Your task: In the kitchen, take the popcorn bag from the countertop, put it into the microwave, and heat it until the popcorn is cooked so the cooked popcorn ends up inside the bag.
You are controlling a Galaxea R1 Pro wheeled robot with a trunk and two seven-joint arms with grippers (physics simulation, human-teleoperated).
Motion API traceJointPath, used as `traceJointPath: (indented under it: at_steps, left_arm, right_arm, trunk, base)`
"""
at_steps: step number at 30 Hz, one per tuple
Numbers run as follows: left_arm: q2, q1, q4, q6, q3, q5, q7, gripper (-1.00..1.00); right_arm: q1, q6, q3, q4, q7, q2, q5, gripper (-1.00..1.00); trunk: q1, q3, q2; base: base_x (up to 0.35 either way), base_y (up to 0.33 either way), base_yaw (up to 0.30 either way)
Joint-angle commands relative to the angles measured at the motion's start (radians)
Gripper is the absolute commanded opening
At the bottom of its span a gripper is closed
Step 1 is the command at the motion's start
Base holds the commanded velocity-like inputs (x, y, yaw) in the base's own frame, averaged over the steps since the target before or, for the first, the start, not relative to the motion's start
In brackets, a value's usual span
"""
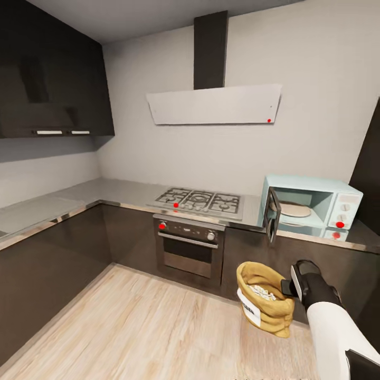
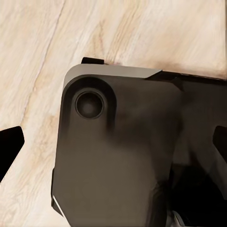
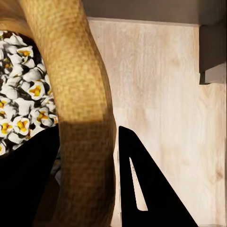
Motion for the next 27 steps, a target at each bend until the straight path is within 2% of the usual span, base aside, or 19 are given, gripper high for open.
traceJointPath:
  at_steps: [1, 2, 3, 6, 8, 27]
  left_arm:
    - [0.000, 0.000, 0.000, -0.003, 0.003, 0.008, 0.000, 1.00]
    - [0.000, 0.000, 0.000, -0.003, 0.003, 0.008, 0.000, 1.00]
    - [-0.001, 0.000, 0.000, -0.003, 0.003, 0.008, 0.000, 1.00]
    - [-0.002, 0.000, 0.000, -0.003, 0.003, 0.007, 0.000, 1.00]
    - [-0.002, 0.000, 0.000, -0.003, 0.003, 0.007, 0.000, 1.00]
    - [-0.002, 0.000, 0.000, -0.003, 0.003, 0.007, 0.000, 1.00]
  right_arm:
    - [-0.001, 0.004, -0.002, 0.000, 0.002, -0.002, 0.000, -1.00]
    - [-0.001, 0.004, -0.003, 0.000, 0.002, -0.007, 0.000, -1.00]
    - [-0.001, 0.011, -0.008, 0.000, 0.002, -0.023, -0.001, -1.00]
    - [-0.001, 0.018, -0.069, -0.002, 0.002, -0.030, 0.001, -1.00]
    - [-0.001, 0.019, -0.083, -0.003, 0.002, -0.031, 0.001, -1.00]
    - [-0.001, 0.018, -0.086, -0.006, 0.002, -0.031, 0.002, -1.00]
  trunk:
    - [0.000, -0.001, -0.001]
    - [0.000, 0.000, -0.001]
    - [0.000, 0.001, -0.001]
    - [0.000, 0.002, -0.001]
    - [0.000, 0.004, -0.001]
    - [0.000, 0.015, -0.001]
  base:
    - [0.000, 0.000, -0.256]
    - [0.000, 0.000, -0.256]
    - [0.000, 0.000, -0.256]
    - [0.000, 0.000, -0.256]
    - [0.000, 0.000, -0.256]
    - [0.000, 0.000, -0.258]
